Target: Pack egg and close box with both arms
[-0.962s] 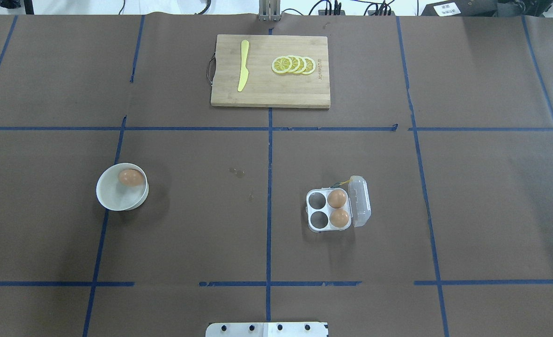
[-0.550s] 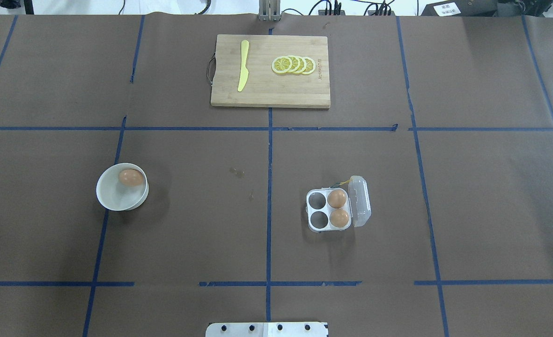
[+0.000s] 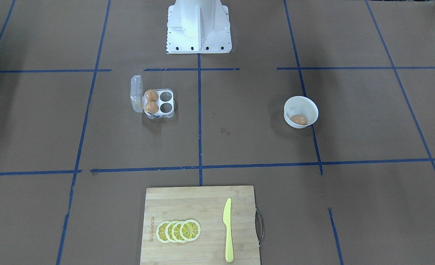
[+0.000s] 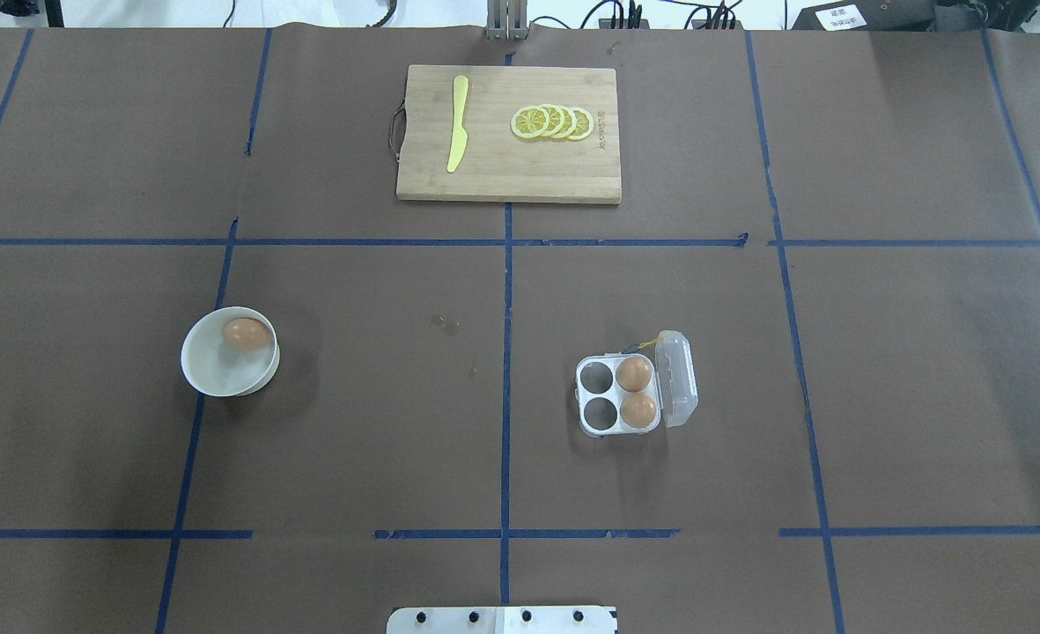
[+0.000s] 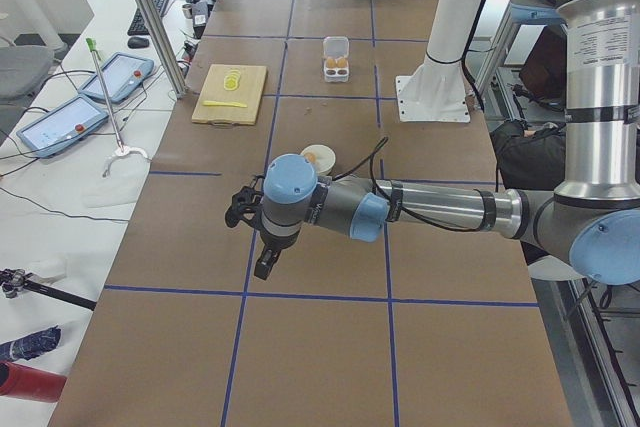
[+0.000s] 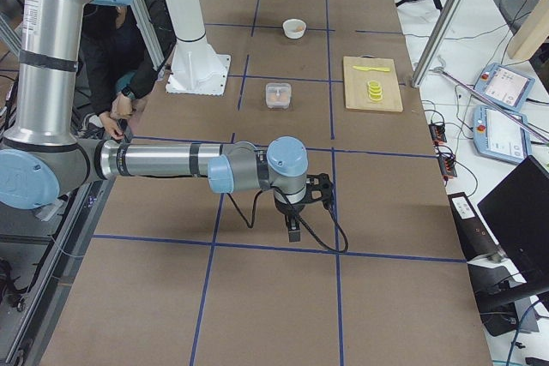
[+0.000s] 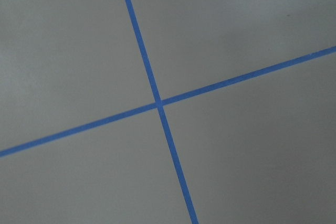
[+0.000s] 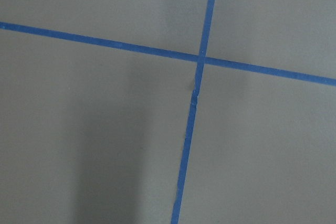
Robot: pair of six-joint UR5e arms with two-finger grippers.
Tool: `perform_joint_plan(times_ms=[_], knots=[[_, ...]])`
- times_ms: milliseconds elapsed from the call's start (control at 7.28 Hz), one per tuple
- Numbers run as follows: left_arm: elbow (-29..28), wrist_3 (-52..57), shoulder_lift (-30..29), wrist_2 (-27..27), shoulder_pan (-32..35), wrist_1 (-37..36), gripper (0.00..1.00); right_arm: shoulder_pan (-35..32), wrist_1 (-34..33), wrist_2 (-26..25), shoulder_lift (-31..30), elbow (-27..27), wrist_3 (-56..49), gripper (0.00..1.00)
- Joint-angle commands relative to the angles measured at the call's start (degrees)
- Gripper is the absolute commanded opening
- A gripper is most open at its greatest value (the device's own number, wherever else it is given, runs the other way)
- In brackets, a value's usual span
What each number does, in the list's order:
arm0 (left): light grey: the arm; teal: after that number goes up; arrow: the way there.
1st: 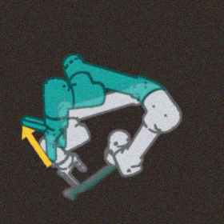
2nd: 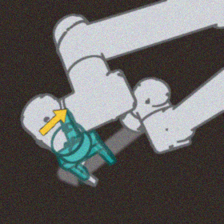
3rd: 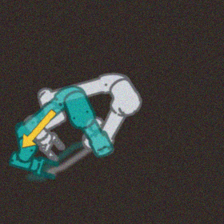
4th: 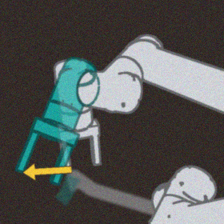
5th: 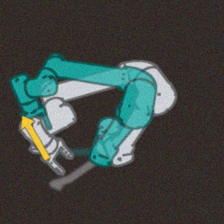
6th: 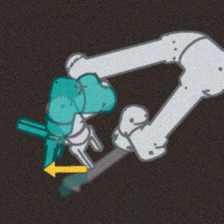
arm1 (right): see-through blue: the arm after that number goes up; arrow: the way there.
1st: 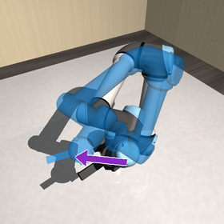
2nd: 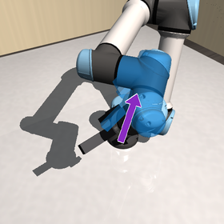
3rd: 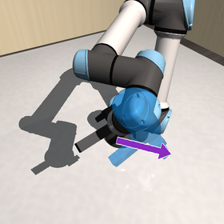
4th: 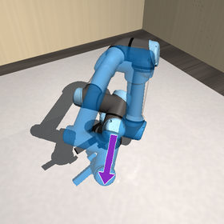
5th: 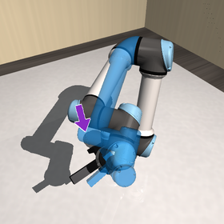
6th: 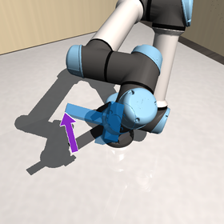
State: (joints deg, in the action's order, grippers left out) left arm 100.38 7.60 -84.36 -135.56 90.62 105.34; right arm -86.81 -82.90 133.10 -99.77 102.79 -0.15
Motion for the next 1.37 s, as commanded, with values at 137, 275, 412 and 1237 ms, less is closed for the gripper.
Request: perform_joint_plan(times_ms=[137, 275, 412, 1237], knots=[[-2.3, 0.0, -1.2, -0.1, 0.0, 21.7, 1.00, 0.0, 0.0, 2.3, 1.3, 0.3, 0.1, 1.00], [-4.4, -0.1, -1.3, -0.7, -0.1, 25.0, 1.00, 0.0, 0.0, 2.4, 2.8, 0.2, 0.1, 1.00], [-4.7, 0.0, -1.2, -2.8, -0.1, 25.4, 1.00, 0.0, 0.2, 2.3, 2.9, -0.4, -0.5, 1.00], [4.6, -32.5, -2.2, -2.1, -20.2, 33.2, 1.00, 0.0, 4.7, 4.0, 2.4, -0.4, 0.1, 1.00]])
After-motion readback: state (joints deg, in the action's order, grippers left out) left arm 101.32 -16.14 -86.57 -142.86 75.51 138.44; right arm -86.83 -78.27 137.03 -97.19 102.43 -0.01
